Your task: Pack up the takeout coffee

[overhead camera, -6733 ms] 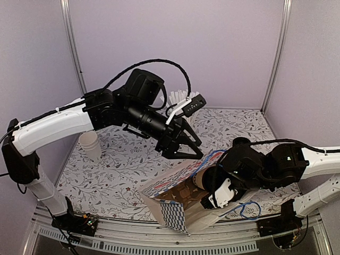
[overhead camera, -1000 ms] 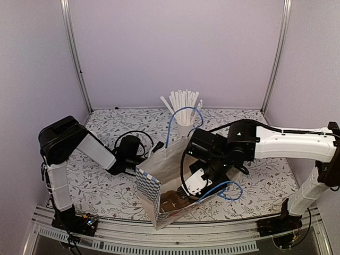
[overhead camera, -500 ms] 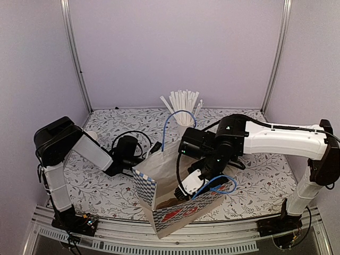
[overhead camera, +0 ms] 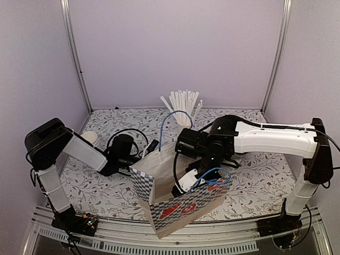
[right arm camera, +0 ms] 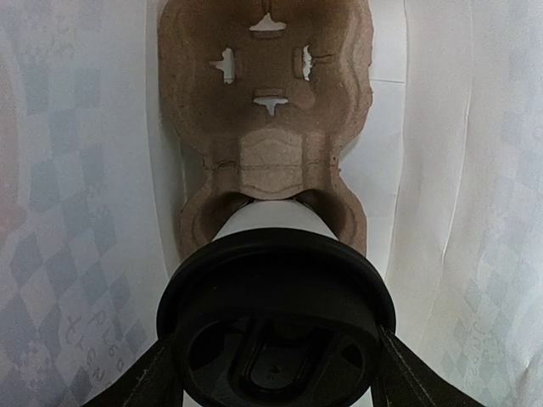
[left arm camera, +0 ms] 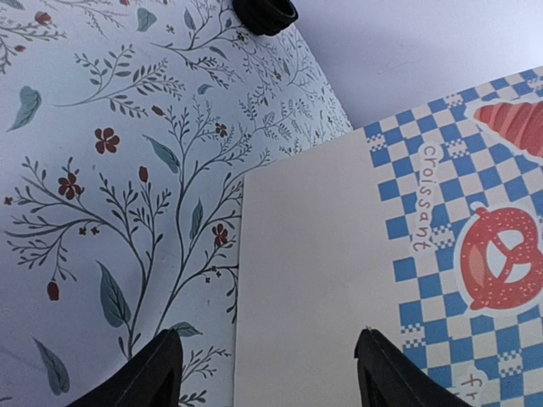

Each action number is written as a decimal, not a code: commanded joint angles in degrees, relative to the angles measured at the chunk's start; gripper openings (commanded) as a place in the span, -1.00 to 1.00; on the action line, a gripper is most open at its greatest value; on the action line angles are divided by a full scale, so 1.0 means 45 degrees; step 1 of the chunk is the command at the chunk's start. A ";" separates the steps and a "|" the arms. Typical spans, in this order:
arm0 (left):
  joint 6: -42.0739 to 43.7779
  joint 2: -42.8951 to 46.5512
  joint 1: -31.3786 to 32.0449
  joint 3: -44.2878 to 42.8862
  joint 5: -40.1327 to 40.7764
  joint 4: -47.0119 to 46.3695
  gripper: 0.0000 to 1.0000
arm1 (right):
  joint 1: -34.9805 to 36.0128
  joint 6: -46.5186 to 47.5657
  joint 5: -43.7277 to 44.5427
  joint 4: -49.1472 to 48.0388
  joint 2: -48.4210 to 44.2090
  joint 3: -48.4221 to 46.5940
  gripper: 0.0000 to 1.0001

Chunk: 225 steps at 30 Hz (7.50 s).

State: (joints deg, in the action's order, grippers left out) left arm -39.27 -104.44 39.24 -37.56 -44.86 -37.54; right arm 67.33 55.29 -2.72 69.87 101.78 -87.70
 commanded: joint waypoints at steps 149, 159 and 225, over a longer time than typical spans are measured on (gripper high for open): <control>0.6242 0.3924 0.3214 -1.1719 0.6824 1.7517 -1.00 | -0.1378 -0.0047 0.1142 -0.0380 -0.3872 -0.4883 0.83; 0.7076 0.4734 0.3112 -1.1411 0.9735 1.6914 -1.00 | -0.5717 0.0856 -0.1000 -0.2516 -0.5142 -0.3472 0.62; 0.7039 1.0184 0.3621 -0.6755 1.1878 1.3884 0.34 | -0.9904 -0.6103 -0.6584 -0.8352 -0.2522 -0.0387 0.23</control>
State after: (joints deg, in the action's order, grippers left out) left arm -8.80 -60.64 56.60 -66.17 3.90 26.39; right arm 23.07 32.58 -27.86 37.65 89.43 -86.59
